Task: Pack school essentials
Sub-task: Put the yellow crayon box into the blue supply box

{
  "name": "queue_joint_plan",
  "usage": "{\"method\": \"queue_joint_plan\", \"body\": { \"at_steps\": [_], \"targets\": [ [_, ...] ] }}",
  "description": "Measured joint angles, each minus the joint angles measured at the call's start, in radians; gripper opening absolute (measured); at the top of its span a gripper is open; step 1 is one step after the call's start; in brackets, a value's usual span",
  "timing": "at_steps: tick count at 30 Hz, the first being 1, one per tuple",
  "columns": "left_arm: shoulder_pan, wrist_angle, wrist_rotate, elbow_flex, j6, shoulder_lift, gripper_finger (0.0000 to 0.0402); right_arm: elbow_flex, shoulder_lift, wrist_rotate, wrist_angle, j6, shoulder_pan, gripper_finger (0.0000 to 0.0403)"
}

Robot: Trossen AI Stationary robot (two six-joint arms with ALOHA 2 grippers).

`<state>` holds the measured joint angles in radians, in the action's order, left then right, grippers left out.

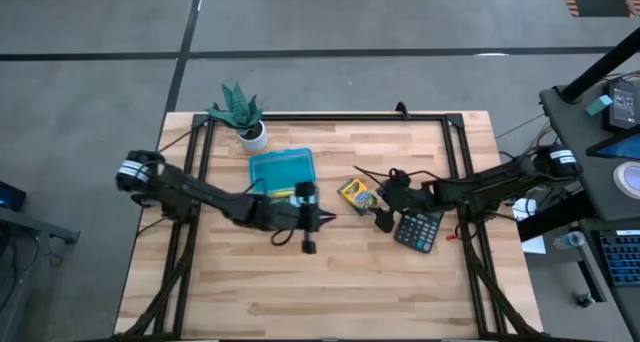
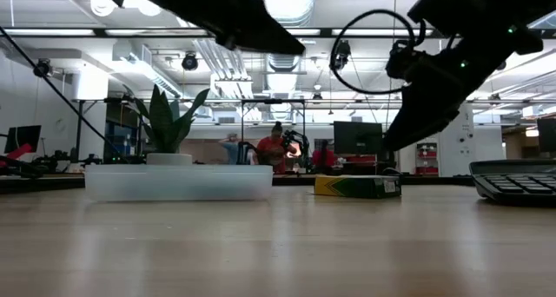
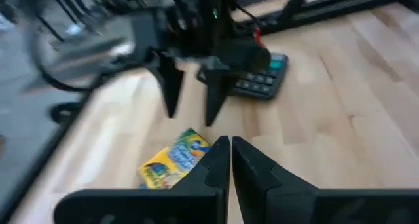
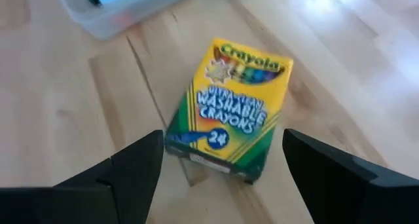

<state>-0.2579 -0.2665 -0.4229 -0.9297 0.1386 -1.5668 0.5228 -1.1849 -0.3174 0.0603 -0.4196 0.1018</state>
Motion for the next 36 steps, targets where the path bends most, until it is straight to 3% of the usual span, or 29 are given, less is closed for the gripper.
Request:
{"method": "queue_joint_plan", "body": {
  "at_steps": [5,13,19,29,32,36],
  "targets": [
    [0.06,0.058,0.103,-0.108,-0.029,-0.125,0.0,-0.014,0.022,-0.115,-0.01,0.004,0.001,0.0299],
    [0.093,0.197,0.145,-0.28,-0.076,-0.282,0.0,-0.064,0.038,-0.131,-0.015,0.017,-0.085,0.0299],
    [0.095,0.198,0.153,-0.342,-0.137,-0.37,0.0,-0.076,0.038,-0.129,-0.02,0.048,-0.179,0.0298],
    [0.094,0.17,0.157,-0.352,-0.212,-0.41,0.0002,-0.101,0.038,-0.076,-0.05,0.124,-0.19,0.025],
    [0.094,0.18,0.195,-0.354,-0.209,-0.397,0.0023,-0.11,0.038,-0.078,-0.053,0.127,-0.19,0.0237],
    [0.093,0.18,0.213,-0.365,-0.13,-0.391,0.0078,-0.112,0.039,-0.084,-0.12,0.179,-0.19,0.0227]
  ]
}}
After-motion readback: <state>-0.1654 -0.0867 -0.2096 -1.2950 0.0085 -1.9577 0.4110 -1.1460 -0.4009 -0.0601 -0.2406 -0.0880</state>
